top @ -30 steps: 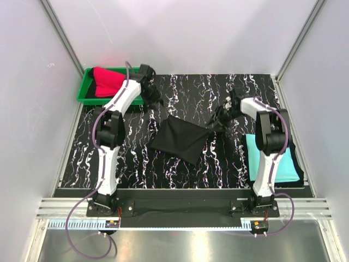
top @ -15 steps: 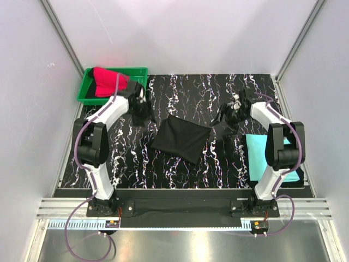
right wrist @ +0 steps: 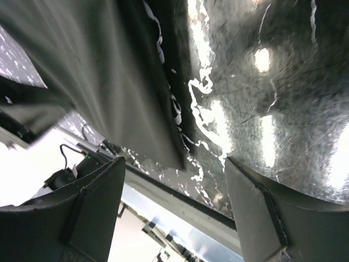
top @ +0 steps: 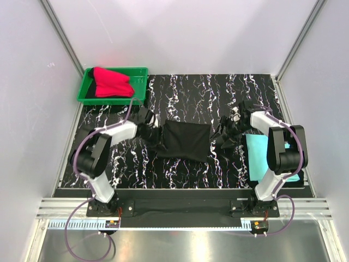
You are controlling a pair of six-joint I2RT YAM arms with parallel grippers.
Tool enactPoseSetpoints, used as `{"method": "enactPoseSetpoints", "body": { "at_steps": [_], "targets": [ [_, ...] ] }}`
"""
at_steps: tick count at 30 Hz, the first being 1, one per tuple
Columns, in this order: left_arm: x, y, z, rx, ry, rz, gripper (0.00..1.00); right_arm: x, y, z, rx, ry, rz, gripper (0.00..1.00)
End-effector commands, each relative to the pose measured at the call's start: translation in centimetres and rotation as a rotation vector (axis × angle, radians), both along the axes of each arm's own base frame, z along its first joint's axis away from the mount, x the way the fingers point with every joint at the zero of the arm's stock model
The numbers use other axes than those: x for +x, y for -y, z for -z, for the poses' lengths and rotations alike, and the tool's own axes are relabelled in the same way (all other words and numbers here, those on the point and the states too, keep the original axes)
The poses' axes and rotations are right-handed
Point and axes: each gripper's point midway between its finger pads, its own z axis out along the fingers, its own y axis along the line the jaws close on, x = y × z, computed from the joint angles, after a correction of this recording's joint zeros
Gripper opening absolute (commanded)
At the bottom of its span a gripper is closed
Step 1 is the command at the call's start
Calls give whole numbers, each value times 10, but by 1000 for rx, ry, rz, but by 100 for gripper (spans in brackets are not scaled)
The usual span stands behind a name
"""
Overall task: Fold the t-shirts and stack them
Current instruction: Fold the tshirt
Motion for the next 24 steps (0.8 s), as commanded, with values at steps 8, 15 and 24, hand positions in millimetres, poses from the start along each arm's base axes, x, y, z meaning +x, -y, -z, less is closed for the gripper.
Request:
{"method": "enactPoseSetpoints", "body": {
  "at_steps": [8,15,24],
  "targets": [
    [57,-36,-59,63,241,6,65,73,10,5,-106,169,12,77],
    [130,-14,-52,12,268,43,58,134,0,1,-75,255,3,59],
    [141,3,-37,-45,222,66,61,137,-11,10,-11,236,-37,58]
  ]
}}
